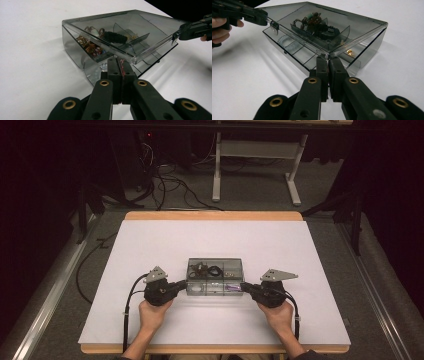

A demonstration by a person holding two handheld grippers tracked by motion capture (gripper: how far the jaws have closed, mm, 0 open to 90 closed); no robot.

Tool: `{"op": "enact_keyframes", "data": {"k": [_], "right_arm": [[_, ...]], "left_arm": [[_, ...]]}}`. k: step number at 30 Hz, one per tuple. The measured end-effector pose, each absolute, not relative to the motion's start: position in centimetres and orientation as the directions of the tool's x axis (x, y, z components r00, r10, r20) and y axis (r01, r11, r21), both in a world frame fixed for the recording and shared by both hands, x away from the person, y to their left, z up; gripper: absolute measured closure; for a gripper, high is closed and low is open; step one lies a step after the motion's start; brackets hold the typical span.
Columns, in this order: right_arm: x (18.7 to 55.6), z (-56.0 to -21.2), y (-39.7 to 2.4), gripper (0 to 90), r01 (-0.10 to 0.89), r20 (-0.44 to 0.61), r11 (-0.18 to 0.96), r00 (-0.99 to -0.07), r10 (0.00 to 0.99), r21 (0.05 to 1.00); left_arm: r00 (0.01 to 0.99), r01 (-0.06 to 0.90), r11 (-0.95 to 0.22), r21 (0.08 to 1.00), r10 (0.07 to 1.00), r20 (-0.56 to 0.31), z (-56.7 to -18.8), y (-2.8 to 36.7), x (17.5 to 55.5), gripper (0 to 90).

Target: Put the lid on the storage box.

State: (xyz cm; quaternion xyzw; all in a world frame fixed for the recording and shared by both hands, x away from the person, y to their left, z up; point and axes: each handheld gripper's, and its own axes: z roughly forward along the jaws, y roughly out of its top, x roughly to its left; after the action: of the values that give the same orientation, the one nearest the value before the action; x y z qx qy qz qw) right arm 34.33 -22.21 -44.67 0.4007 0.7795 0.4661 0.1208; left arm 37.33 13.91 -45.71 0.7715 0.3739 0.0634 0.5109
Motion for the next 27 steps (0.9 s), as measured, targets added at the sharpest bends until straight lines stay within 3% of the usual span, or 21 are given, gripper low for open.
{"op": "enact_keyframes", "data": {"k": [27], "right_arm": [[33.2,-45.3,-22.5,87.7,0.507,0.176,0.250,-0.650,0.739,0.825]], "left_arm": [[0.709,0.488,-0.216,0.846,0.664,-0.239,-46.3,14.2,35.8,89.2]]}}
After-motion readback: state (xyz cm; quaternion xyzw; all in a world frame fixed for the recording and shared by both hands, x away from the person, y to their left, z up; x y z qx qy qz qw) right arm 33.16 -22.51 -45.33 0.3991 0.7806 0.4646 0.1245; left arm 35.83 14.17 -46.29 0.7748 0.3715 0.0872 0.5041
